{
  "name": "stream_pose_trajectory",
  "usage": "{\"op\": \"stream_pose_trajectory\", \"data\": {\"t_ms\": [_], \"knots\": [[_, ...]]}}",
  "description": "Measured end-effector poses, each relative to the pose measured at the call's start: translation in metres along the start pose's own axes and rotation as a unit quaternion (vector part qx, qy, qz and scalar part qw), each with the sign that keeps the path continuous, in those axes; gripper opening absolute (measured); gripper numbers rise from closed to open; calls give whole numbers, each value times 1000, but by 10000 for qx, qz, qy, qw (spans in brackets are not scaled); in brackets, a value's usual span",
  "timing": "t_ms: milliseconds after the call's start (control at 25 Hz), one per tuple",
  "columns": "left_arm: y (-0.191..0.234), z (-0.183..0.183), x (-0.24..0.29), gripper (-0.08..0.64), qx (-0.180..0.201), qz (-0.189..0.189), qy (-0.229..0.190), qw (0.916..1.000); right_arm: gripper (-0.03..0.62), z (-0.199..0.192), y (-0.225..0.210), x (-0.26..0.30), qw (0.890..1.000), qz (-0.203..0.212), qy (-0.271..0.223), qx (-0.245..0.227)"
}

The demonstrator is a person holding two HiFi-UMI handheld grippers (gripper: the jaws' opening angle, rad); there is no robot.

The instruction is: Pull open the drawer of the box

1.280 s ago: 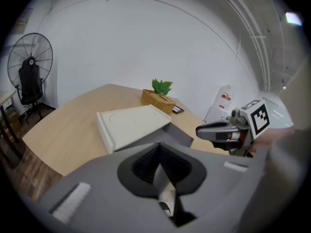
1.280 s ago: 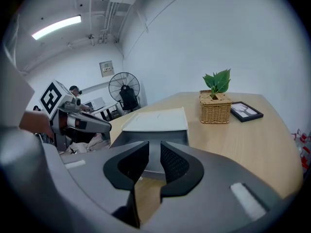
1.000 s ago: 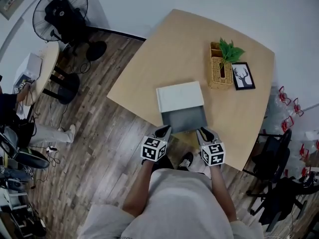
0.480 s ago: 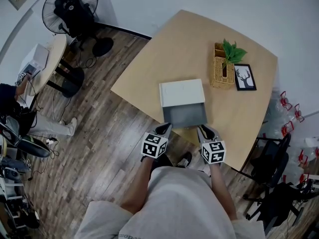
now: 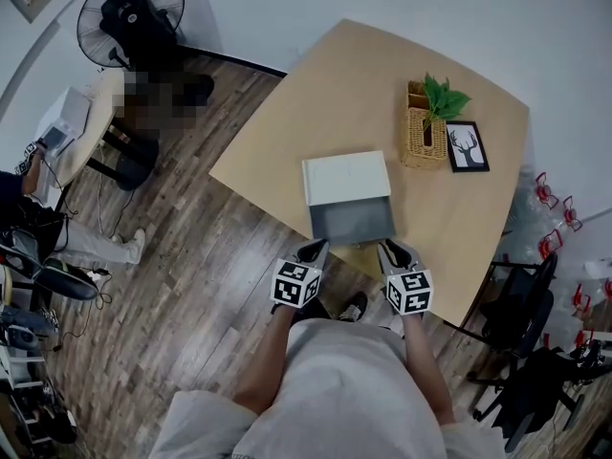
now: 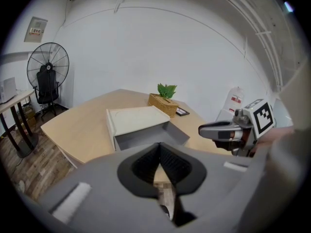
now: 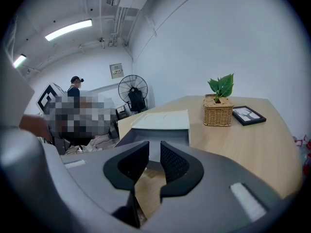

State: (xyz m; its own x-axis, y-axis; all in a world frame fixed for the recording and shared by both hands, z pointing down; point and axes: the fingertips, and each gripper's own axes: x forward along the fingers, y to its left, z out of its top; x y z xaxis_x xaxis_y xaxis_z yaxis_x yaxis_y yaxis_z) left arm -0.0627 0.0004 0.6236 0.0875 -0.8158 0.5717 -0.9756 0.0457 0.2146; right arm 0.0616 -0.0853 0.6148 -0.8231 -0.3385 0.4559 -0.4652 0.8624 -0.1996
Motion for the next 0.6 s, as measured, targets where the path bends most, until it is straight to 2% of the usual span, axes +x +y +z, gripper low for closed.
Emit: {"op": "stream_pose_trajectory", "data": {"t_ms": [440,600], "knots": [[-4,-5,1,52,-8,5,12,10000,72,-10,2,3,9999,80,136,32],[-3,-6,2,54,-28,2,35,10000,48,-11,3,3,9997,154,163,71]]}}
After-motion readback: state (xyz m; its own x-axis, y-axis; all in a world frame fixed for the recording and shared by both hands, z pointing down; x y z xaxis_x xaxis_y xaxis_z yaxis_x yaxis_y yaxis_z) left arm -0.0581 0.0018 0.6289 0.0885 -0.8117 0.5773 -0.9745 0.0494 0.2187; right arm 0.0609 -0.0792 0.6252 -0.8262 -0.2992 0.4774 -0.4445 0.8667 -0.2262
